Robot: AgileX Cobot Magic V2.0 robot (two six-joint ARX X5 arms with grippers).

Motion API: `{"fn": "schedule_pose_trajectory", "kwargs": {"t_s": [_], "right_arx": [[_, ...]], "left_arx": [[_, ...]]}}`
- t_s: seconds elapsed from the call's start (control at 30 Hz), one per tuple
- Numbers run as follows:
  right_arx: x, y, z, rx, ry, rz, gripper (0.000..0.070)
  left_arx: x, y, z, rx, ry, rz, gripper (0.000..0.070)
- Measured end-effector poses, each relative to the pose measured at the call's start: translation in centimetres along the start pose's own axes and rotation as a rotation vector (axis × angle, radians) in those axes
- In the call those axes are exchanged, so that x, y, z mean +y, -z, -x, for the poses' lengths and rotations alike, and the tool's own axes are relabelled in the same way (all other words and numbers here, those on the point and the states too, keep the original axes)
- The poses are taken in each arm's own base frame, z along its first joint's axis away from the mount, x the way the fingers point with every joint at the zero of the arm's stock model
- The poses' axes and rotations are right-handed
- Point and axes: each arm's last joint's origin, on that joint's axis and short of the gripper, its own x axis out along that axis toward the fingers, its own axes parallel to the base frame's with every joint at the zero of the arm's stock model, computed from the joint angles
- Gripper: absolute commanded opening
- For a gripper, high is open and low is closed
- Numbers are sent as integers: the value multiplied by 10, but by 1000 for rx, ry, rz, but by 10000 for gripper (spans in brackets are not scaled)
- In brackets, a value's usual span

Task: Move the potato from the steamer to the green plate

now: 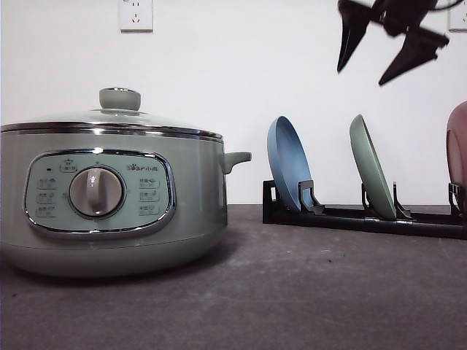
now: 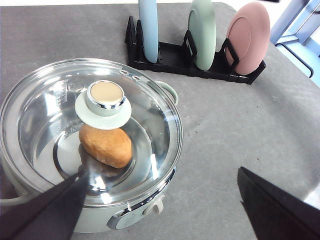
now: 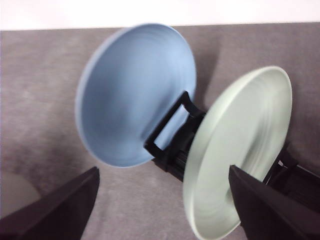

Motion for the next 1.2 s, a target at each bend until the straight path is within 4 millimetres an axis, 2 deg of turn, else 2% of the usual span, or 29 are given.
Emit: {"fn": "schedule_pose_trajectory", "kwargs": {"t_s": [0.27,0.4,0.53,0.67,0.97,1.1,1.2], "right_arx": [[-15,6,-38,30,39,-31,518],[-19,8,-49,31,41,-33,450],[-22,10,-57,38,42,-37,427],[-24,11,-63,43,44,-50,319],[-26,14,-69,59,46,-68,160],[-26,14,-70,60,35,-69,60],[-26,14,-70,62,17,-69,34]], "left_arx": [[0,0,0,3,0,2,607],[0,0,0,3,0,2,607],[0,0,0,3,0,2,607],[0,0,0,3,0,2,607],[0,0,0,3,0,2,607],[0,0,0,3,0,2,607],[0,0,0,3,0,2,607]]}}
